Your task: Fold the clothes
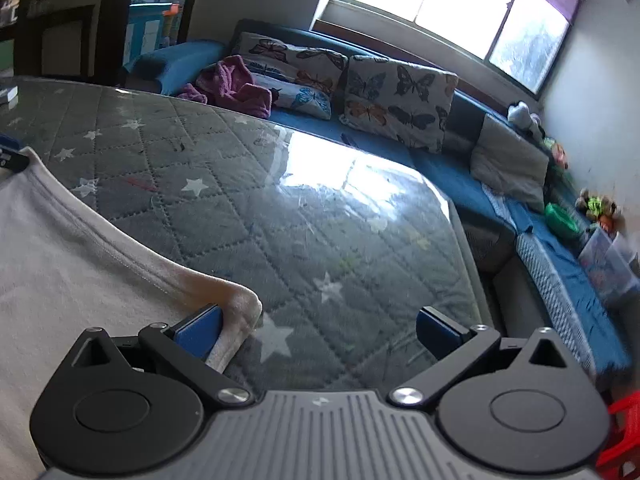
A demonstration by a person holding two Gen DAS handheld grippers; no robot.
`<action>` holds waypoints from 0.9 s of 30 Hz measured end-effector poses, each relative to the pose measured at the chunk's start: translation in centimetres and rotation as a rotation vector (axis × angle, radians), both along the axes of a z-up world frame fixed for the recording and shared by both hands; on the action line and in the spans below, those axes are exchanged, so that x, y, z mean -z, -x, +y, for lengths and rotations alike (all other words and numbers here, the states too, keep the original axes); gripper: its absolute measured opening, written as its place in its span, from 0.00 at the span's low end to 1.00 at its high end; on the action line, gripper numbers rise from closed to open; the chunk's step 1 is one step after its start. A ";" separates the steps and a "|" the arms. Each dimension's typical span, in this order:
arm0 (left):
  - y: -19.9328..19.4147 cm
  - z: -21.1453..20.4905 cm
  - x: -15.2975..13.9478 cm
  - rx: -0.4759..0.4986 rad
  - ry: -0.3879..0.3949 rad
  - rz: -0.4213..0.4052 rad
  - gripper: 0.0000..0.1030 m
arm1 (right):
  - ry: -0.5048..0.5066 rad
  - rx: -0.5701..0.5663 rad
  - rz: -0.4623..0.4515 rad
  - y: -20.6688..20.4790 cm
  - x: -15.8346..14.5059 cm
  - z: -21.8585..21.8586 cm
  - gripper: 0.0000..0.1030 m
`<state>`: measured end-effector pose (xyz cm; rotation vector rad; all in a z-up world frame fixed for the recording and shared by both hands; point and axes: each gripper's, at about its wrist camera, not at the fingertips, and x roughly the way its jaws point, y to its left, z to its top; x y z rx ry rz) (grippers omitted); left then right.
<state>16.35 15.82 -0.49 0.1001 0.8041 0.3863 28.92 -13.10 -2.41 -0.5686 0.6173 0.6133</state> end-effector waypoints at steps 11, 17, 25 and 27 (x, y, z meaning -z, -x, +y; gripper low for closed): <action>7.4 -5.0 -2.2 0.116 0.103 -0.065 0.27 | -0.050 -0.183 -0.002 9.4 -2.9 -1.2 1.00; 8.1 -8.0 -1.2 0.208 0.106 -0.024 0.28 | -0.040 -0.366 -0.004 16.8 -2.5 -0.3 1.00; 7.6 -8.4 -0.1 0.233 0.117 -0.017 0.28 | 0.016 -0.638 -0.035 24.5 -0.9 -0.1 1.00; 7.6 -8.1 0.0 0.230 0.127 -0.019 0.28 | 0.020 -0.697 -0.067 26.2 -0.8 -0.6 1.00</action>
